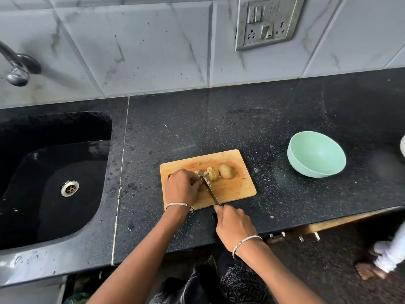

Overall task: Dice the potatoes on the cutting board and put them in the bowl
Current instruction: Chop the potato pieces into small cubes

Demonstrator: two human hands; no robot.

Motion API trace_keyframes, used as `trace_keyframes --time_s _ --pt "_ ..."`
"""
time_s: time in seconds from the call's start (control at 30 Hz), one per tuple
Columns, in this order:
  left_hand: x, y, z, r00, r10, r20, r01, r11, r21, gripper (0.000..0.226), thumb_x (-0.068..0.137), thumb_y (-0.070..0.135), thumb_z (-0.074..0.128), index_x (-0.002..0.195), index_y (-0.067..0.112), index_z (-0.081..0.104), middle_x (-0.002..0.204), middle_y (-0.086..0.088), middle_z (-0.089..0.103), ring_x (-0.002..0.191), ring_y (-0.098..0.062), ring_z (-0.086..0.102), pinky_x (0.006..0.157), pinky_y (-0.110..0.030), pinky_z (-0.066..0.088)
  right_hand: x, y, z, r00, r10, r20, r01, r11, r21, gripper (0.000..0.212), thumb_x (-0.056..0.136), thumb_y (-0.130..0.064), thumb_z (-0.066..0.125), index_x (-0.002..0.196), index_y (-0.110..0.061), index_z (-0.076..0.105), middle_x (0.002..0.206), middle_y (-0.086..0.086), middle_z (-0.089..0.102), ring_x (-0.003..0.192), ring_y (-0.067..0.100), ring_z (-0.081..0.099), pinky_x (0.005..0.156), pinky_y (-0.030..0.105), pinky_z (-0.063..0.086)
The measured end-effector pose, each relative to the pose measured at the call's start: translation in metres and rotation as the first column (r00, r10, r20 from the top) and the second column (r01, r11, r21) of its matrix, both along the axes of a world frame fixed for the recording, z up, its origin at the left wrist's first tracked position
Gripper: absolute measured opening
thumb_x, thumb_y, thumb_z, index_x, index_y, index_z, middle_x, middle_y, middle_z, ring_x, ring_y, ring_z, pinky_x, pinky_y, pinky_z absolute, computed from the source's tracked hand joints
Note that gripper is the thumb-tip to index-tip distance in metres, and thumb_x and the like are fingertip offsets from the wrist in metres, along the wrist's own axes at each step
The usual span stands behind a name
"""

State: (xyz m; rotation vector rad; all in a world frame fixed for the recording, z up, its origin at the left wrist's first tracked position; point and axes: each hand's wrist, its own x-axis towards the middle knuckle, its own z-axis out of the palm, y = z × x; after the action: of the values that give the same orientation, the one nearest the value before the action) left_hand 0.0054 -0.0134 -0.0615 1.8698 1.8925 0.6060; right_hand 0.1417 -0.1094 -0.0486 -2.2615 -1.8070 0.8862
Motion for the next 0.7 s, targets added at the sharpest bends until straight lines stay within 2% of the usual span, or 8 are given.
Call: trace_keyframes --time_s 0.1,0.23,0.33,0.5,0.6,0.7 --pt "-0.001 0.002 0.001 1.000 -0.006 -0.020 0.006 1.000 -0.008 0.004 0.074 0.026 0.074 0.077 0.024 0.076 0.077 0.005 0.073 0.073 -0.018 0.066 0.069 -0.036 0.054 0.009 -0.003 0.001 0.997 -0.021 -0.078 0.019 0.999 -0.030 0.043 0.102 -0.049 0.024 0.091 -0.019 0.053 0.095 0.009 0.061 0.097 0.036 0.059 0.072 0.040 0.043" --pt "-0.004 0.001 0.001 1.000 0.010 -0.026 -0.010 1.000 0.018 0.006 0.073 0.023 0.071 0.078 0.023 0.075 0.077 0.005 0.071 0.073 -0.018 0.064 0.068 -0.033 0.054 0.014 -0.002 0.001 0.997 -0.010 -0.080 0.016 0.997 0.075 0.043 0.101 -0.052 0.019 0.084 -0.025 0.049 0.086 0.006 0.061 0.089 0.033 0.059 0.068 0.040 0.040" --pt "-0.008 0.001 0.000 0.999 0.039 -0.005 -0.039 0.999 0.027 0.012 0.072 0.017 0.067 0.078 0.025 0.072 0.076 0.007 0.069 0.071 -0.016 0.062 0.067 -0.033 0.053 0.014 0.004 0.004 1.000 -0.011 -0.020 0.014 0.990 0.139 0.043 0.102 -0.050 0.020 0.090 -0.023 0.050 0.090 0.009 0.064 0.089 0.036 0.061 0.067 0.041 0.042" --pt "-0.011 0.003 0.001 0.998 0.043 0.046 -0.045 0.998 0.039 0.018 0.073 0.013 0.063 0.078 0.028 0.070 0.078 0.010 0.067 0.074 -0.015 0.061 0.068 -0.033 0.052 0.009 0.009 0.004 0.992 0.015 0.122 -0.033 0.989 0.143 0.042 0.103 -0.048 0.023 0.103 -0.016 0.051 0.096 0.010 0.066 0.092 0.038 0.064 0.062 0.038 0.038" --pt "-0.016 0.005 0.002 0.996 0.036 0.079 -0.040 0.998 0.050 0.023 0.071 0.012 0.063 0.082 0.031 0.067 0.084 0.010 0.065 0.078 -0.016 0.060 0.073 -0.034 0.052 0.003 0.007 0.000 0.994 0.038 0.098 -0.051 0.990 0.129 0.041 0.103 -0.047 0.023 0.103 -0.016 0.050 0.097 0.011 0.066 0.092 0.038 0.064 0.061 0.037 0.038" --pt "-0.021 0.004 0.004 0.993 -0.114 0.024 0.111 0.989 0.100 0.033 0.070 0.011 0.065 0.093 0.035 0.067 0.098 0.010 0.063 0.092 -0.018 0.057 0.081 -0.037 0.048 -0.006 0.006 0.001 0.997 0.058 0.055 -0.064 0.993 0.102 0.042 0.103 -0.048 0.024 0.105 -0.016 0.051 0.099 0.011 0.065 0.094 0.038 0.063 0.066 0.039 0.043"
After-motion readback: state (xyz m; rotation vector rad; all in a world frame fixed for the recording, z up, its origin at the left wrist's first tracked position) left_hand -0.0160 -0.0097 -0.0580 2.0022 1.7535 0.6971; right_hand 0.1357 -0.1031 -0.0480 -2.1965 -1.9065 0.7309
